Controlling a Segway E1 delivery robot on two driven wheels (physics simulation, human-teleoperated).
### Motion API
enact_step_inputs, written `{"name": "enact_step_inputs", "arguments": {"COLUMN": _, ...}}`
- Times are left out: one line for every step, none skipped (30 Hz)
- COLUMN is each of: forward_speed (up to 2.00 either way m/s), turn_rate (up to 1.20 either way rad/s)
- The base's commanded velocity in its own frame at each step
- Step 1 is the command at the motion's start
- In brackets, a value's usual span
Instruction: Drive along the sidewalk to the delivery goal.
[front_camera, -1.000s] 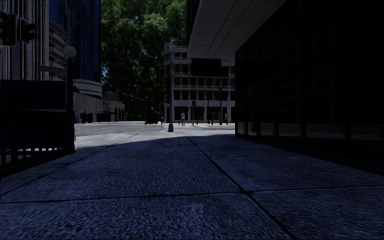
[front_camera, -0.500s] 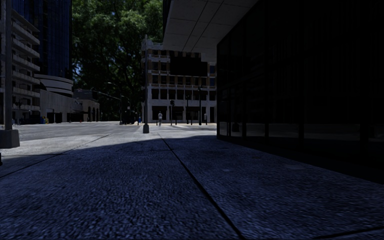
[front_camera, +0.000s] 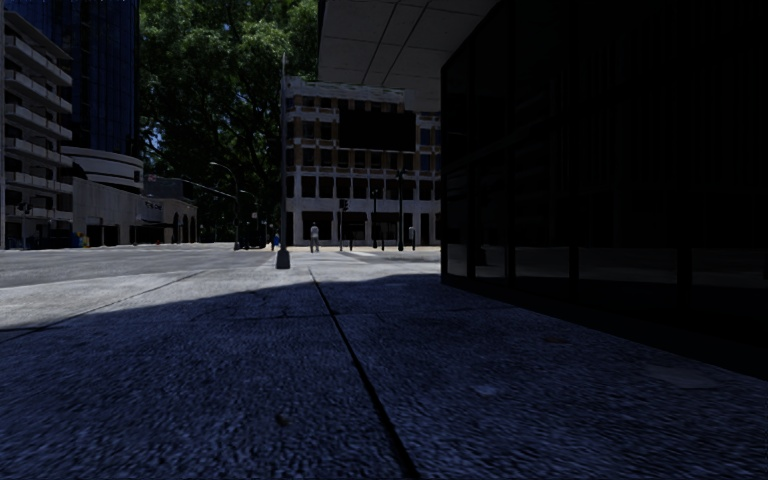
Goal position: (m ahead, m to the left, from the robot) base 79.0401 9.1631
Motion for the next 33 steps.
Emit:
{"name": "enact_step_inputs", "arguments": {"forward_speed": 2.0, "turn_rate": 0.0}}
{"name": "enact_step_inputs", "arguments": {"forward_speed": 2.0, "turn_rate": 0.0}}
{"name": "enact_step_inputs", "arguments": {"forward_speed": 2.0, "turn_rate": 0.0}}
{"name": "enact_step_inputs", "arguments": {"forward_speed": 2.0, "turn_rate": 0.0}}
{"name": "enact_step_inputs", "arguments": {"forward_speed": 2.0, "turn_rate": 0.0}}
{"name": "enact_step_inputs", "arguments": {"forward_speed": 2.0, "turn_rate": 0.0}}
{"name": "enact_step_inputs", "arguments": {"forward_speed": 2.0, "turn_rate": 0.0}}
{"name": "enact_step_inputs", "arguments": {"forward_speed": 2.0, "turn_rate": 0.0}}
{"name": "enact_step_inputs", "arguments": {"forward_speed": 2.0, "turn_rate": 0.0}}
{"name": "enact_step_inputs", "arguments": {"forward_speed": 2.0, "turn_rate": 0.0}}
{"name": "enact_step_inputs", "arguments": {"forward_speed": 2.0, "turn_rate": 0.0}}
{"name": "enact_step_inputs", "arguments": {"forward_speed": 2.0, "turn_rate": 0.0}}
{"name": "enact_step_inputs", "arguments": {"forward_speed": 2.0, "turn_rate": 0.0}}
{"name": "enact_step_inputs", "arguments": {"forward_speed": 2.0, "turn_rate": 0.0}}
{"name": "enact_step_inputs", "arguments": {"forward_speed": 2.0, "turn_rate": 0.0}}
{"name": "enact_step_inputs", "arguments": {"forward_speed": 2.0, "turn_rate": 0.0}}
{"name": "enact_step_inputs", "arguments": {"forward_speed": 2.0, "turn_rate": 0.0}}
{"name": "enact_step_inputs", "arguments": {"forward_speed": 2.0, "turn_rate": 0.0}}
{"name": "enact_step_inputs", "arguments": {"forward_speed": 2.0, "turn_rate": 0.0}}
{"name": "enact_step_inputs", "arguments": {"forward_speed": 2.0, "turn_rate": 0.0}}
{"name": "enact_step_inputs", "arguments": {"forward_speed": 2.0, "turn_rate": 0.0}}
{"name": "enact_step_inputs", "arguments": {"forward_speed": 2.0, "turn_rate": 0.07}}
{"name": "enact_step_inputs", "arguments": {"forward_speed": 2.0, "turn_rate": 0.15}}
{"name": "enact_step_inputs", "arguments": {"forward_speed": 2.0, "turn_rate": 0.19}}
{"name": "enact_step_inputs", "arguments": {"forward_speed": 2.0, "turn_rate": 0.26}}
{"name": "enact_step_inputs", "arguments": {"forward_speed": 2.0, "turn_rate": 0.28}}
{"name": "enact_step_inputs", "arguments": {"forward_speed": 2.0, "turn_rate": 0.28}}
{"name": "enact_step_inputs", "arguments": {"forward_speed": 2.0, "turn_rate": 0.28}}
{"name": "enact_step_inputs", "arguments": {"forward_speed": 2.0, "turn_rate": 0.28}}
{"name": "enact_step_inputs", "arguments": {"forward_speed": 2.0, "turn_rate": 0.28}}
{"name": "enact_step_inputs", "arguments": {"forward_speed": 2.0, "turn_rate": 0.28}}
{"name": "enact_step_inputs", "arguments": {"forward_speed": 2.0, "turn_rate": 0.28}}
{"name": "enact_step_inputs", "arguments": {"forward_speed": 2.0, "turn_rate": 0.28}}
